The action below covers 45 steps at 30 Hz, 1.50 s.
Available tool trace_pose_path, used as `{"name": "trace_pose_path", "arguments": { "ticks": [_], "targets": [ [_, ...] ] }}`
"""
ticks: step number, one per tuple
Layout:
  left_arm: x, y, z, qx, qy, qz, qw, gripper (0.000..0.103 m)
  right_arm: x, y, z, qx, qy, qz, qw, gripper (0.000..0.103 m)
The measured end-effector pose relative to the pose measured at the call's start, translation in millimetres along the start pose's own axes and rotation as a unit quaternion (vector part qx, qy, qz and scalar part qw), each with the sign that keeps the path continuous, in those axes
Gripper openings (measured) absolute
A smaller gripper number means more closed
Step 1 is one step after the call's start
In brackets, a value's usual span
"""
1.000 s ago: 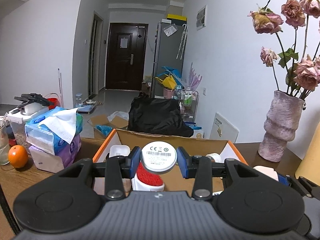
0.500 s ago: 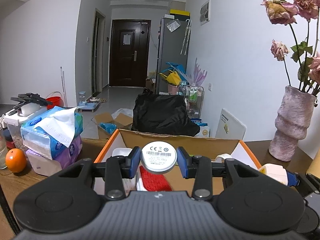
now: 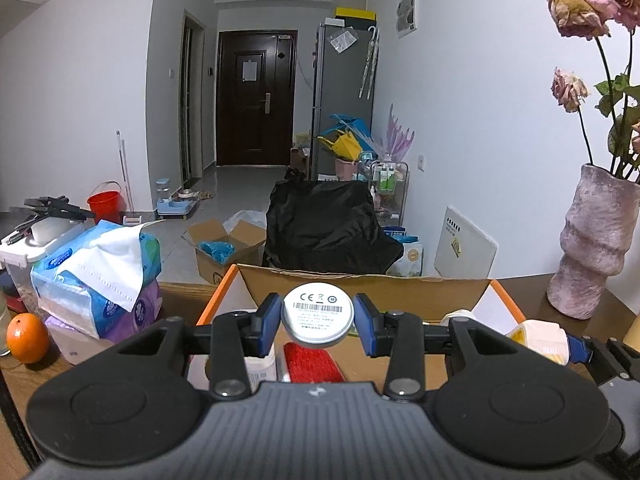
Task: Organize rigid objects
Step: 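Carry the white puck and white plug over the box with both tools, then lower the puck and plug into the box and open both tools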
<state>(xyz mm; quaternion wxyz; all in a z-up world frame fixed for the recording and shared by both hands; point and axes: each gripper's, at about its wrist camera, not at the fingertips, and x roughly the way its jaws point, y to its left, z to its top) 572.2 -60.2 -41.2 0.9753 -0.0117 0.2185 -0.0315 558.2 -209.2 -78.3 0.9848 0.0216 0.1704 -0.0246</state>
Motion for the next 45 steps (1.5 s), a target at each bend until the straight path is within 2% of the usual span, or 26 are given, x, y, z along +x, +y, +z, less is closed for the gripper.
{"name": "trace_pose_path", "arguments": {
  "ticks": [16,28,30,32,33,36,37,40,45],
  "targets": [
    [27.3,-6.3,7.5,0.01,0.041,0.005,0.9991,0.041,26.3,2.0,3.3,0.008,0.012,0.0,1.0,0.065],
    [36.4,-3.2,9.0,0.014,0.054,0.004,0.9985,0.042,31.5,2.6,4.5,0.006,0.028,0.008,1.0,0.065],
    [36.5,-4.9,8.3,0.021,0.056,0.002,0.9982,0.059,32.4,2.2,5.1,0.006,0.034,0.009,0.999,0.065],
    [35.3,-6.2,7.5,0.025,0.052,0.007,0.9983,0.082,33.4,2.2,4.8,0.005,0.042,0.006,0.999,0.066],
    [34.2,-6.9,7.0,0.027,0.049,0.01,0.9984,0.086,33.3,0.8,5.0,0.007,0.041,0.002,0.999,0.067],
    [30.4,-7.2,7.1,0.027,0.042,0.015,0.9986,0.101,31.3,-3.3,7.2,0.013,0.042,-0.002,0.999,0.084],
    [29.4,-6.1,6.8,0.024,0.04,0.017,0.9988,0.103,30.0,-4.4,7.4,0.015,0.04,-0.004,0.999,0.091],
    [28.4,-4.3,7.6,0.022,0.041,0.02,0.9987,0.103,27.0,-4.9,8.8,0.014,0.033,-0.012,0.999,0.103],
    [27.5,-4.3,8.4,0.02,0.04,0.02,0.9988,0.103,25.3,-4.8,8.5,0.012,0.035,-0.014,0.999,0.103]
  ]
}}
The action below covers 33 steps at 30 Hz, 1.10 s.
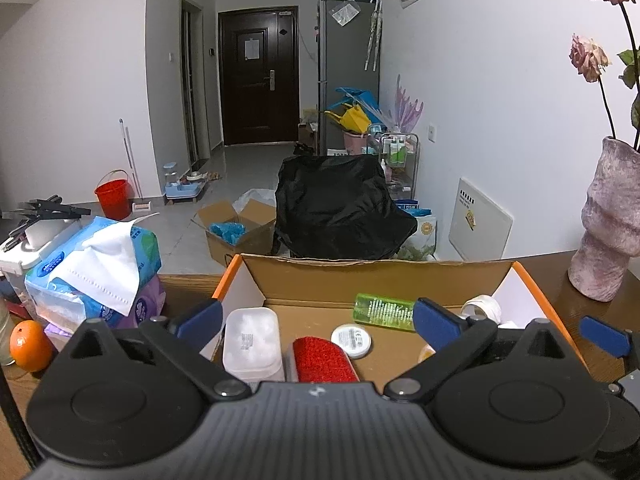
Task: Organize rigid objects
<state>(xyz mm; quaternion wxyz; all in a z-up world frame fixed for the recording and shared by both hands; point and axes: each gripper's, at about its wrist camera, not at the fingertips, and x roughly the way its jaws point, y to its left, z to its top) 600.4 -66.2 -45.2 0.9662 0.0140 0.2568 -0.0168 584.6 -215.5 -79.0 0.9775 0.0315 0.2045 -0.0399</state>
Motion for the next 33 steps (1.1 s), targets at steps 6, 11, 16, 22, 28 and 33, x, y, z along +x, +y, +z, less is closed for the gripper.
{"name": "trace_pose_path", "arguments": {
  "ticks": [6,11,16,22,28,33],
  "targets": [
    [-4.6,-0.4,0.1,0.003,-0.007,0.003,1.0,0.103,-2.6,0.2,-0.5,0.001,-0.002,0.001,1.0,0.103],
    [-12.0,4.4,-1.5,-0.003,-0.012,0.003,0.9999,0.103,-9.4,-1.9,-0.4,0.0,-0.008,0.0,1.0,0.103],
    [-22.3,8.7,-6.1,-0.006,-0.02,-0.001,0.9998,0.103,-20.4,-4.9,-1.6,-0.001,-0.015,0.008,1.0,0.103],
    [-44.4,15.9,-13.8,-0.015,-0.036,-0.009,0.9992,0.103,-36.2,-9.4,-5.6,-0.008,-0.024,0.005,1.0,0.103],
    [-64.3,18.6,-26.4,-0.013,-0.042,-0.009,0.999,0.103,-55.1,-15.5,-12.9,-0.011,-0.028,0.004,1.0,0.103],
    [-81.3,22.6,-39.4,-0.014,-0.049,-0.014,0.9986,0.103,-74.8,-20.6,-21.9,-0.013,-0.029,0.003,0.999,0.103]
  ]
}}
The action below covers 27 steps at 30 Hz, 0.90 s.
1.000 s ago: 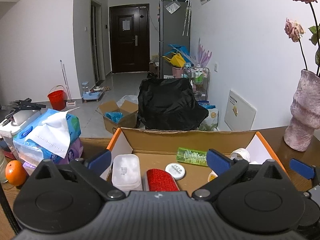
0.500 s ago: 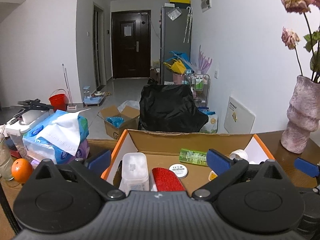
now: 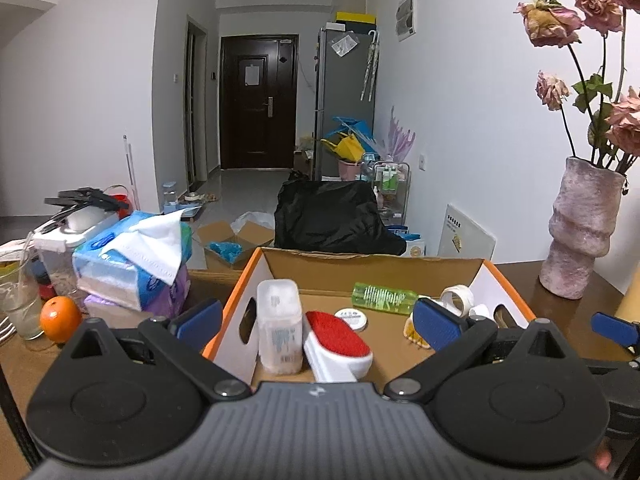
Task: Organize rigid objects
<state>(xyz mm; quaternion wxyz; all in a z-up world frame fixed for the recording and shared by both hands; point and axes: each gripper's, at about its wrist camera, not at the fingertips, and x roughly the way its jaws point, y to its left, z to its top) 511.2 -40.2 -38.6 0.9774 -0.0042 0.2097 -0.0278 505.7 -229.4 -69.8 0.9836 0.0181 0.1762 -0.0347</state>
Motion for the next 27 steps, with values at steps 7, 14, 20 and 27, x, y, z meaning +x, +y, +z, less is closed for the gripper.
{"name": "trace_pose_path", "arguments": {
  "ticks": [7,14,20,27],
  "targets": [
    [-23.4,3.0,-15.7,0.008,-0.002,0.009,0.9999,0.103,-26.3,-6.9,-10.0,-0.003,-0.003,0.006,1.0,0.103],
    [-46.6,11.2,-32.0,0.009,-0.001,0.023,0.9997,0.103,-51.2,-10.8,-23.0,-0.007,-0.005,0.004,1.0,0.103],
    [-69.2,21.1,-46.2,0.006,0.002,0.033,0.9994,0.103,-72.7,-12.0,-34.1,-0.014,-0.005,-0.006,1.0,0.103],
    [-97.5,30.3,-61.6,0.004,0.003,0.045,0.999,0.103,-101.3,-14.2,-47.2,-0.017,-0.006,-0.008,1.0,0.103]
  ]
}}
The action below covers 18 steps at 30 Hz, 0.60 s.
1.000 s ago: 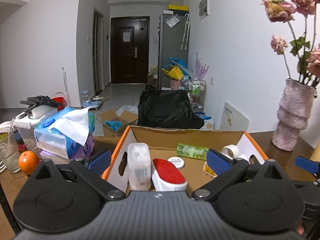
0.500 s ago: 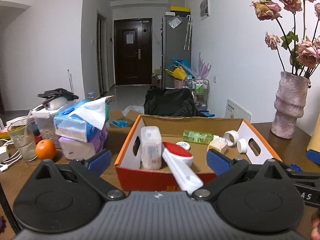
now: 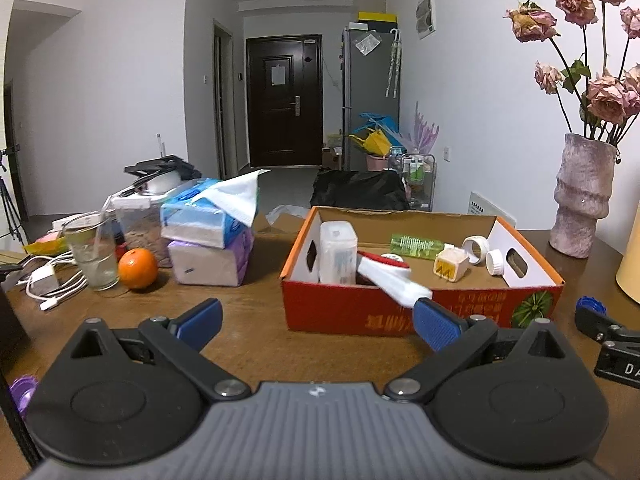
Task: Organize rigid objects
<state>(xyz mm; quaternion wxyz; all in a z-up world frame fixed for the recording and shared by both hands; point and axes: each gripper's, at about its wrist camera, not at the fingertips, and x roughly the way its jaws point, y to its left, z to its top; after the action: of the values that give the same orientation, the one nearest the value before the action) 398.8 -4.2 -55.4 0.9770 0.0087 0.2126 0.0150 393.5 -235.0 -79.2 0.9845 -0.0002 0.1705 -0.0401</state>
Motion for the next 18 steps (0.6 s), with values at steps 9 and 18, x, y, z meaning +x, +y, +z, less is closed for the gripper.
{"name": "trace_pose_path", "arguments": {
  "ticks": [9,18],
  "targets": [
    [-31.9,6.0,-19.8,0.003,0.004,0.009,0.9999,0.103,-34.3,0.5,-15.1,-0.005,-0.003,-0.002,1.0,0.103],
    [-63.5,26.6,-33.9,-0.01,0.006,0.025,0.9996,0.103,-63.9,-8.0,-24.6,0.008,-0.002,-0.018,1.0,0.103]
  ]
}}
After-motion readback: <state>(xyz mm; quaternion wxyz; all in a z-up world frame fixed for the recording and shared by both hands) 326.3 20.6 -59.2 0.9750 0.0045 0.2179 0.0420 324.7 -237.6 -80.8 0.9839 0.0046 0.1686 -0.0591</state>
